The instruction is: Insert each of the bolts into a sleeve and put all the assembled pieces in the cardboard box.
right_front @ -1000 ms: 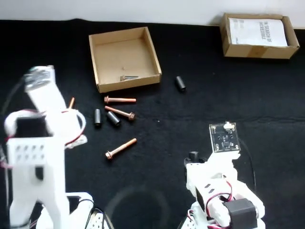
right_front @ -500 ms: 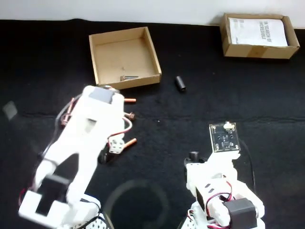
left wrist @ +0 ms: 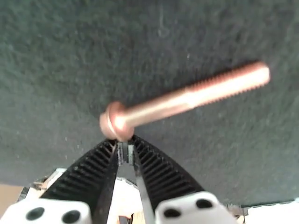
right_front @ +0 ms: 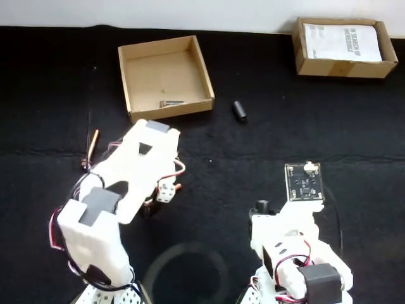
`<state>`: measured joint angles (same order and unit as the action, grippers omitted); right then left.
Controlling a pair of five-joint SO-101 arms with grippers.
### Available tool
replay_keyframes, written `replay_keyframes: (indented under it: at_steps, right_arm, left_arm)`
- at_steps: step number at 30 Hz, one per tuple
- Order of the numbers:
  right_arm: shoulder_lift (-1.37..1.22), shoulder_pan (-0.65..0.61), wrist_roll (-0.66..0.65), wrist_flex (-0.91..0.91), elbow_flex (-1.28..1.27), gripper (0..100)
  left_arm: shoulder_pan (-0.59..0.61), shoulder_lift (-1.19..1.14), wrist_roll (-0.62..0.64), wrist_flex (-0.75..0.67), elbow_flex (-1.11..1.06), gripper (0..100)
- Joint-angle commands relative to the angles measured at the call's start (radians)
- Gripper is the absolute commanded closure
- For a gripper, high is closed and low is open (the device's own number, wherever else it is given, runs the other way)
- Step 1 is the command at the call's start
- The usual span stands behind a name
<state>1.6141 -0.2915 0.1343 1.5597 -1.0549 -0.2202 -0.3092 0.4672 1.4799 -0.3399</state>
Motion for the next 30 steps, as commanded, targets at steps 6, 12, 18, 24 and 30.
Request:
replay_keyframes:
  at_steps: [6, 12, 18, 24, 30]
  right_arm:
    - [0.001, 0.015, 0.0, -0.013, -0.001, 99.1]
    - [0.001, 0.015, 0.0, -0.013, -0.001, 99.1]
    - [0.001, 0.016, 0.0, -0.013, -0.001, 99.1]
    - [0.001, 0.016, 0.0, -0.013, -0.001, 99.1]
    - [0.001, 0.015, 0.0, -0.033, -0.019, 99.1]
  left_arm:
    - [-0.002, -0.147, 0.002, -0.011, 0.16, 99]
    - [-0.001, -0.217, 0.003, -0.011, 0.292, 99]
    - [0.074, -0.225, 0.094, -0.077, 0.46, 99]
    - [0.154, -0.225, 0.16, -0.199, 0.529, 99]
    - [0.128, -0.216, 0.218, -0.107, 0.549, 99]
